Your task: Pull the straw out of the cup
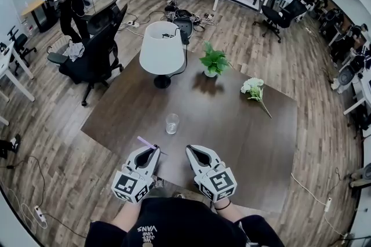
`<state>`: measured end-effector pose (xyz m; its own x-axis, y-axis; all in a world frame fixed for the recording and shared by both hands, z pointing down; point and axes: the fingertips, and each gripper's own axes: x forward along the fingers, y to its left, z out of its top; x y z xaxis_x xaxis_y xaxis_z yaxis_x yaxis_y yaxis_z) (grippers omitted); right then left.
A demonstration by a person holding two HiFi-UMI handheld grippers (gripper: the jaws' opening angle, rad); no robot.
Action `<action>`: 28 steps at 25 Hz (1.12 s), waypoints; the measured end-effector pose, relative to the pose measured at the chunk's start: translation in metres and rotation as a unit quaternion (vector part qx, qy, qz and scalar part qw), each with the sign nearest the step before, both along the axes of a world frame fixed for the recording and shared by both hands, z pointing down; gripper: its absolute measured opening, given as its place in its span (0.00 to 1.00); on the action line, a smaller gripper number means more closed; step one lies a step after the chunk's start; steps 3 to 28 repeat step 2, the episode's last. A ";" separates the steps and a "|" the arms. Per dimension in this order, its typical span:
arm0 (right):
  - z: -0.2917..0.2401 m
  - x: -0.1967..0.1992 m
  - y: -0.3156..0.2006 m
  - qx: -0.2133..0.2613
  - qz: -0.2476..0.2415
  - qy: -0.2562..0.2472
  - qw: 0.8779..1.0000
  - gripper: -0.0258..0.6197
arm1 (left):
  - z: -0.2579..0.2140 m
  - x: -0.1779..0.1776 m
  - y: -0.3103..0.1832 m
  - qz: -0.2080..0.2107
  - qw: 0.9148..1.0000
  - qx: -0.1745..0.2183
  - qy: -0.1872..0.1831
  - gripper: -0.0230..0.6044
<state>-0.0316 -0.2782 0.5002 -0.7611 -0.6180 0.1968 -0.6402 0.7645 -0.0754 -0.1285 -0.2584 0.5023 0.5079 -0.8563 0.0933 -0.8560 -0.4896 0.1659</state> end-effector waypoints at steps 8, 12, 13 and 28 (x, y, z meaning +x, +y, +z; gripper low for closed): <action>0.000 -0.001 0.000 0.000 0.000 0.000 1.000 0.07 | 0.000 -0.001 0.000 0.000 1.000 -0.001 0.001 0.09; 0.000 -0.001 0.000 0.000 0.000 0.000 1.000 0.07 | 0.000 -0.001 0.000 0.000 1.000 -0.001 0.001 0.09; 0.000 -0.001 0.000 0.000 0.000 0.000 1.000 0.07 | 0.000 -0.001 0.000 0.000 1.000 -0.001 0.001 0.09; 0.000 -0.001 0.000 0.000 0.000 0.000 1.000 0.07 | 0.000 -0.001 0.000 0.000 1.000 -0.001 0.001 0.09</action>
